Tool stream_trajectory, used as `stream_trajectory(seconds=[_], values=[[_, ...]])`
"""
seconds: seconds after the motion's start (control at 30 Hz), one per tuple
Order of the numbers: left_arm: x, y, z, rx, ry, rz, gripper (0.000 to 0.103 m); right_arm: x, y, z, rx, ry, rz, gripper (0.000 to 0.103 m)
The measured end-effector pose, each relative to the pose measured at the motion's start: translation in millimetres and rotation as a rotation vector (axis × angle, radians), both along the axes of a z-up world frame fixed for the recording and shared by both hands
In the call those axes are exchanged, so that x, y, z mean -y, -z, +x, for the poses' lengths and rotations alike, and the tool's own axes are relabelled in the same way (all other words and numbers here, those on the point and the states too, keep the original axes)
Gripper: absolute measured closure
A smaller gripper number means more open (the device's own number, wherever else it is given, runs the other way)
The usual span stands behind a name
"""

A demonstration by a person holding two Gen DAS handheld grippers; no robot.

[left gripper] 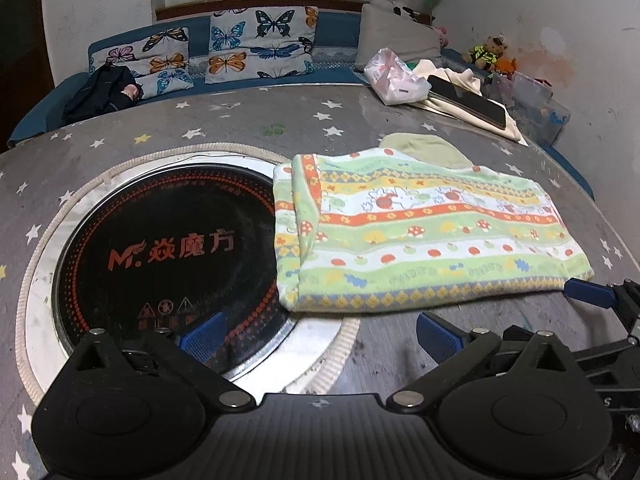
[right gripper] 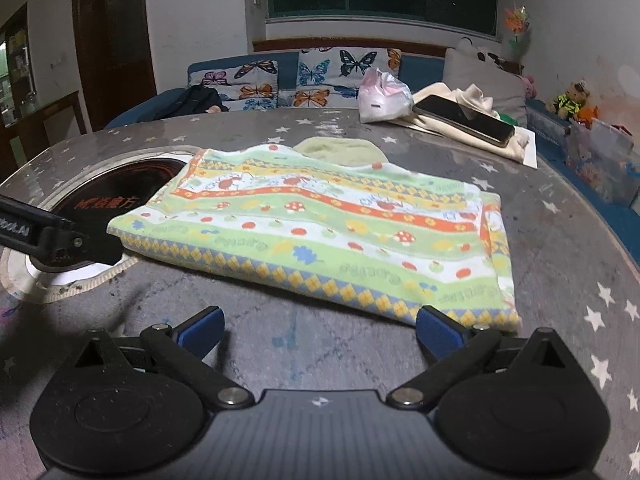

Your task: Fold clothes

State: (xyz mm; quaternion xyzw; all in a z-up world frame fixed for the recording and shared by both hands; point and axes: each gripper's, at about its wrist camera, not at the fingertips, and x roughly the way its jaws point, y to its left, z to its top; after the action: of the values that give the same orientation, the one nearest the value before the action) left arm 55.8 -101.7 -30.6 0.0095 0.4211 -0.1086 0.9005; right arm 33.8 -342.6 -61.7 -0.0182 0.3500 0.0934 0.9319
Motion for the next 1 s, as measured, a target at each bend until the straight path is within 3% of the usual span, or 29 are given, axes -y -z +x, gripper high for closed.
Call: stream_trajectory(seconds=[0.5,1.0], values=[[1,12,-13,-0.047,-0.019,0.015,0.000,-4,5,-3,0.015,-0.001,-0.025,0.000],[5,10,-33,-0.019,-0.018,0.043,0.000,-5,5,-3,0.017,-0.001,-0.035,0.000]])
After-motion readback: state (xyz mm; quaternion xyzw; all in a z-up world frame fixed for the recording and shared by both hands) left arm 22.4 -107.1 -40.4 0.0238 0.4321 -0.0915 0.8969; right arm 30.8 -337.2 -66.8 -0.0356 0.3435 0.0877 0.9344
